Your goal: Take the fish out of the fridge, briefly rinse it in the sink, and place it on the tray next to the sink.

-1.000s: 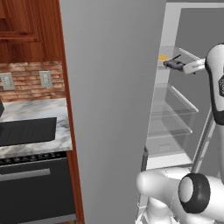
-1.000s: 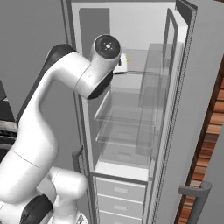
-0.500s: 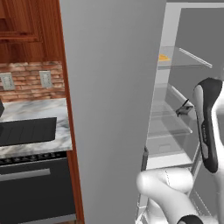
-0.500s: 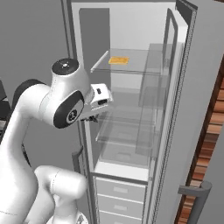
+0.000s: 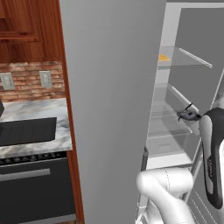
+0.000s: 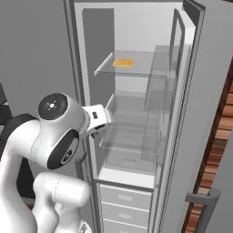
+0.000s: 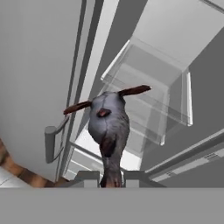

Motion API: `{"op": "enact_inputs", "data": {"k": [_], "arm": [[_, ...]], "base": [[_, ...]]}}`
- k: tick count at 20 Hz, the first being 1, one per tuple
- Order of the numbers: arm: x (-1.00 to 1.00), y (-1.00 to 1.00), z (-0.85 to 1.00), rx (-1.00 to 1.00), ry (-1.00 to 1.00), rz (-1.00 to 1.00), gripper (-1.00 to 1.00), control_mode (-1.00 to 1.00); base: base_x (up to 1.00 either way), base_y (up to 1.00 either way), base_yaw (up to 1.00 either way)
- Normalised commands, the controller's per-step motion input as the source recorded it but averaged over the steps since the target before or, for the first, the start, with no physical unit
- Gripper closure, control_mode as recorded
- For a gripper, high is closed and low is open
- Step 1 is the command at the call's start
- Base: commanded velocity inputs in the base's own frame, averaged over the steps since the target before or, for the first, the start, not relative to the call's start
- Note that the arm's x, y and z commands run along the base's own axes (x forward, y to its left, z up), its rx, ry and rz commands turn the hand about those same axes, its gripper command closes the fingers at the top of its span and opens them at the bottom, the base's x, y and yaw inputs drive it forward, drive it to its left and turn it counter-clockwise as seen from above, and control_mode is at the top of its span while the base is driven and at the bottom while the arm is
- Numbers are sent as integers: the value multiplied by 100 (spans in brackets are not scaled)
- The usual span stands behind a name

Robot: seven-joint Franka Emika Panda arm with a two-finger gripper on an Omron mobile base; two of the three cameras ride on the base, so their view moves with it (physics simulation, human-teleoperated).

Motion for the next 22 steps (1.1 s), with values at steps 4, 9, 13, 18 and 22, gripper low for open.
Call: {"op": "enact_inputs", "data": {"k": [4,9,13,18,22], "arm": [[-72,0,-32,5,0,0,100,100],[0,0,0,0,0,0,100,100],[0,0,0,0,0,0,100,100],[0,0,0,0,0,0,100,100],[0,0,0,0,0,0,100,100]], "base": [[-25,0,0],[-100,34,1],[-100,92,2],[-55,100,0],[-11,100,0]]}}
